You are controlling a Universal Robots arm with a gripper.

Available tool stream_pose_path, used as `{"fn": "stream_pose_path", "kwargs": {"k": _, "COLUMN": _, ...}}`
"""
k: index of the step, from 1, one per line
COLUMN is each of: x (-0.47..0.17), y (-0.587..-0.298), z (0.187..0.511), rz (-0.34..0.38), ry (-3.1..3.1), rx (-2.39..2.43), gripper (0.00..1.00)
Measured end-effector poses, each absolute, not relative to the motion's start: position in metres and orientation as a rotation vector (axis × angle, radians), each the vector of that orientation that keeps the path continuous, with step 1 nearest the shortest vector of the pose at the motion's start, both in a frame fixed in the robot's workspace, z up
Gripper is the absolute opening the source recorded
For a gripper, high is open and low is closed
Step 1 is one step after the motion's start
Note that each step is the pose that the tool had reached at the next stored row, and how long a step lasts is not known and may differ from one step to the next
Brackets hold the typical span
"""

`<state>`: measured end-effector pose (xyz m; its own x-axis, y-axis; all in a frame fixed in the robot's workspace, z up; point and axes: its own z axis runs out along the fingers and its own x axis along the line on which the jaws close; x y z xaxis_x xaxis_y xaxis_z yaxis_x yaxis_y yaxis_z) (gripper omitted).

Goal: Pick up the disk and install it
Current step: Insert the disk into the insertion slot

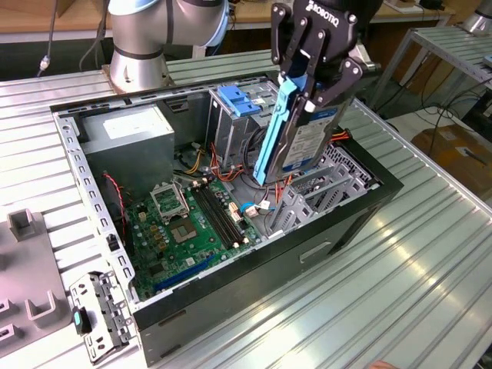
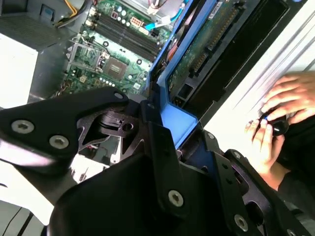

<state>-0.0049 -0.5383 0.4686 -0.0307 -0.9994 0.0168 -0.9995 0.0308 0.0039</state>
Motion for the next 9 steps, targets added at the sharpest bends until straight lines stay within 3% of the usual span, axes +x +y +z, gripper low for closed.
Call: {"fn": "stream_pose_path", "kwargs": {"k": 9, "x": 0.025, "y": -0.539, "z": 0.468, "rz": 0.014, "ry": -2.245, "rx": 2.176, "gripper": 0.37}}
